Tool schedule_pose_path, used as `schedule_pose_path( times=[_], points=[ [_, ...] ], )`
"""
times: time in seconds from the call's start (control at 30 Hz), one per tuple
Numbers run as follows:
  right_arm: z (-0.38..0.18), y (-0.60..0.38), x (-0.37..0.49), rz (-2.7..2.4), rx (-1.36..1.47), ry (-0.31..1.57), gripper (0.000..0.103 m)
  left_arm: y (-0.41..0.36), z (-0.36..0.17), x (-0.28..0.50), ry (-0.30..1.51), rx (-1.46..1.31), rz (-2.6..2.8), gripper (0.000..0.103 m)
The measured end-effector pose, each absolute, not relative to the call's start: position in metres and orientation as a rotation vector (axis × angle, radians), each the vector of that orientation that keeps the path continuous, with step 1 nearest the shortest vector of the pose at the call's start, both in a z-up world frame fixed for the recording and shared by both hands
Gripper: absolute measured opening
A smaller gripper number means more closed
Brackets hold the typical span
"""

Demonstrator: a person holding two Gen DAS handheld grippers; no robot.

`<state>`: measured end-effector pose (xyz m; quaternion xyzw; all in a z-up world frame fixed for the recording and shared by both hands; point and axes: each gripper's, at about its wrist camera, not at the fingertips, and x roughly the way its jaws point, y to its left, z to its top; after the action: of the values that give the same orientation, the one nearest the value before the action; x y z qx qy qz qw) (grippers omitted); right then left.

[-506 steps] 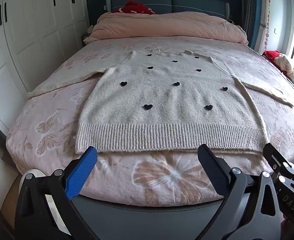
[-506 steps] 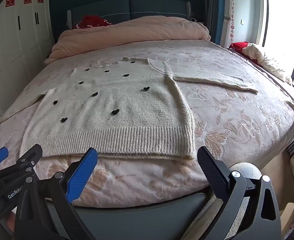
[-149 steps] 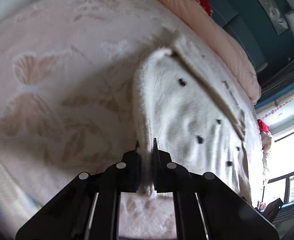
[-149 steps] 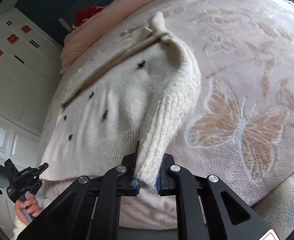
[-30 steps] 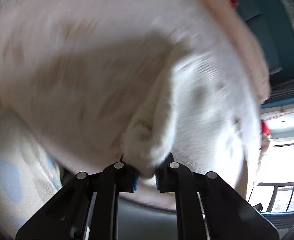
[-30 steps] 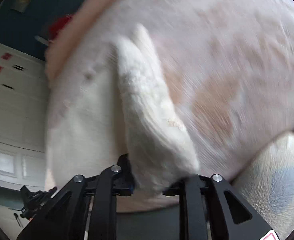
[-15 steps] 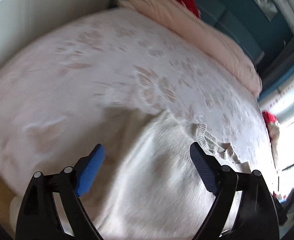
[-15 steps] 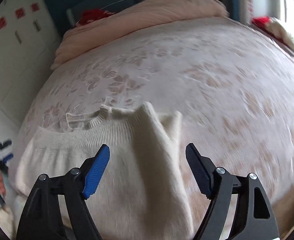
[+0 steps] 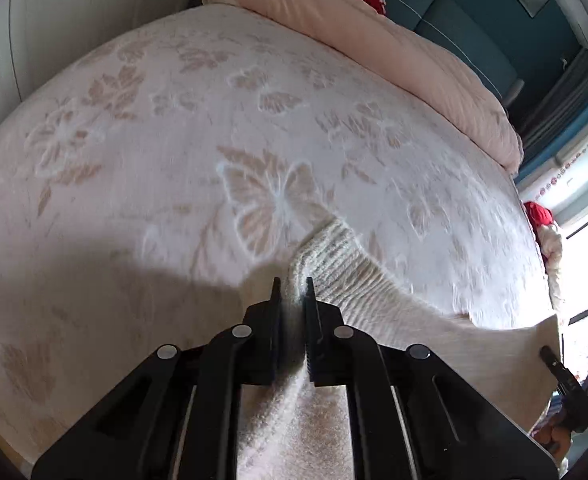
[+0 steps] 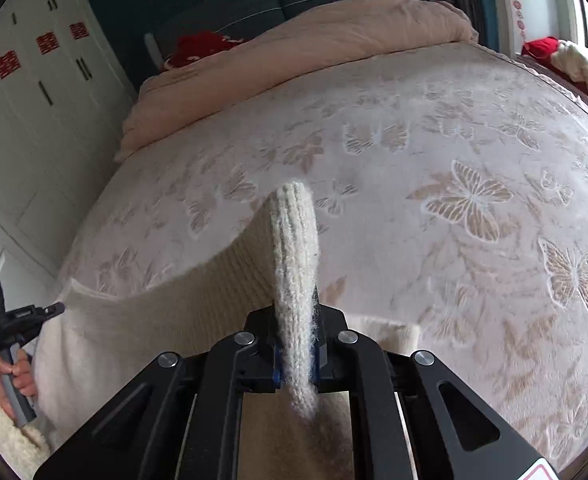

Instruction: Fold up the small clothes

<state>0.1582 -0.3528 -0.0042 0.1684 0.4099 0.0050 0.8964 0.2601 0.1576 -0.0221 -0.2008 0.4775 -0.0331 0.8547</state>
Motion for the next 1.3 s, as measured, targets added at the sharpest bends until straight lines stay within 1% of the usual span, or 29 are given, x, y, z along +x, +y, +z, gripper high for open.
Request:
schedule_pose_path(
  times=[0.03, 0.07, 0.13, 0.17, 0.2, 0.23, 0.27, 0.3, 0.33, 0.37, 0.4, 0.47, 0.53, 0.6, 0.67, 0.7, 0.73, 0.77, 0.83, 0.9, 0.93, 1.0, 1.03, 1.1, 1.13, 1.17, 1.23, 1.27, 1.3],
  points=[
    [-0.014, -0.355, 0.167, -0.012, 0.341, 0.878, 0.01, 0.154, -0.028, 0.263, 1.019, -0.399, -0.052, 0.008],
    [-0.046, -0.357, 0.181, -0.043, 0.323, 0.958, 0.011, 0.152, -0.039, 0.269, 1.045, -0.385, -0.051, 0.009],
    [-0.096, -0.36, 0.193, -0.081, 0.326, 1.101, 0.015, 0.146, -0.071, 0.276, 1.14, -0.342, -0.018, 0.013],
    [-0.095, -0.362, 0.19, -0.083, 0.349, 1.057, 0.015, 0.143, -0.08, 0.276, 1.147, -0.316, 0.002, 0.013],
    [-0.086, -0.364, 0.187, -0.089, 0.374, 1.023, 0.026, 0.142, -0.074, 0.271, 1.105, -0.308, 0.011, 0.017],
    [-0.076, -0.366, 0.181, -0.104, 0.404, 1.004, 0.031, 0.143, -0.064, 0.264, 1.072, -0.312, 0.02, 0.026],
    [-0.059, -0.367, 0.169, -0.125, 0.414, 0.972, 0.033, 0.144, -0.055, 0.258, 1.051, -0.318, 0.022, 0.033],
    [-0.046, -0.365, 0.159, -0.12, 0.401, 0.937, 0.033, 0.146, -0.043, 0.25, 1.027, -0.319, 0.026, 0.046],
    [-0.035, -0.362, 0.15, -0.111, 0.381, 0.91, 0.033, 0.148, -0.024, 0.235, 0.973, -0.307, 0.036, 0.051],
    [-0.024, -0.355, 0.136, -0.084, 0.365, 0.878, 0.033, 0.148, -0.009, 0.22, 0.922, -0.3, 0.037, 0.054],
    [-0.016, -0.346, 0.126, -0.051, 0.366, 0.865, 0.033, 0.147, 0.002, 0.208, 0.898, -0.299, 0.033, 0.06],
    [-0.011, -0.316, 0.11, 0.064, 0.398, 0.874, 0.033, 0.139, 0.017, 0.176, 0.878, -0.361, -0.03, 0.065],
    [-0.016, -0.281, 0.101, 0.164, 0.423, 0.901, 0.03, 0.126, 0.009, 0.156, 0.917, -0.404, -0.086, 0.067],
    [-0.031, -0.239, 0.099, 0.248, 0.402, 0.943, 0.029, 0.104, -0.011, 0.142, 0.985, -0.399, -0.142, 0.067],
    [-0.062, -0.202, 0.101, 0.278, 0.331, 1.018, 0.027, 0.083, -0.043, 0.135, 1.07, -0.322, -0.122, 0.066],
    [-0.075, -0.194, 0.102, 0.266, 0.297, 1.045, 0.025, 0.077, -0.057, 0.133, 1.083, -0.278, -0.096, 0.065],
    [-0.086, -0.189, 0.101, 0.252, 0.261, 1.045, 0.024, 0.072, -0.063, 0.129, 1.044, -0.21, -0.08, 0.065],
    [-0.086, -0.188, 0.096, 0.251, 0.251, 1.007, 0.024, 0.068, -0.062, 0.126, 1.021, -0.162, -0.08, 0.065],
    [-0.072, -0.192, 0.093, 0.235, 0.29, 1.037, 0.023, 0.062, -0.056, 0.125, 1.026, -0.094, -0.08, 0.065],
    [-0.054, -0.19, 0.084, 0.269, 0.307, 1.006, 0.023, 0.067, -0.046, 0.123, 1.025, -0.122, -0.077, 0.066],
    [-0.047, -0.187, 0.078, 0.271, 0.27, 0.99, 0.023, 0.072, -0.047, 0.123, 1.03, -0.135, -0.065, 0.066],
    [-0.053, -0.187, 0.075, 0.24, 0.206, 1.009, 0.023, 0.085, -0.058, 0.124, 1.053, -0.18, -0.044, 0.068],
    [-0.071, -0.193, 0.075, 0.191, 0.189, 1.056, 0.02, 0.092, -0.064, 0.123, 1.056, -0.217, -0.043, 0.068],
    [-0.079, -0.217, 0.069, 0.203, 0.301, 1.058, 0.009, 0.097, -0.062, 0.12, 1.053, -0.219, -0.055, 0.067],
    [-0.073, -0.23, 0.062, 0.187, 0.352, 1.052, 0.008, 0.097, -0.057, 0.117, 1.057, -0.205, -0.052, 0.067],
    [-0.063, -0.242, 0.054, 0.146, 0.362, 1.033, 0.01, 0.101, -0.053, 0.114, 1.052, -0.195, -0.043, 0.066],
    [-0.051, -0.264, 0.04, 0.085, 0.349, 0.983, 0.011, 0.111, -0.053, 0.105, 1.054, -0.207, -0.038, 0.065],
    [-0.054, -0.281, 0.035, 0.035, 0.339, 0.989, 0.011, 0.117, -0.056, 0.102, 1.054, -0.227, -0.049, 0.065],
    [-0.063, -0.297, 0.032, -0.017, 0.331, 1.011, 0.008, 0.12, -0.059, 0.099, 1.049, -0.242, -0.057, 0.064]
  ],
)
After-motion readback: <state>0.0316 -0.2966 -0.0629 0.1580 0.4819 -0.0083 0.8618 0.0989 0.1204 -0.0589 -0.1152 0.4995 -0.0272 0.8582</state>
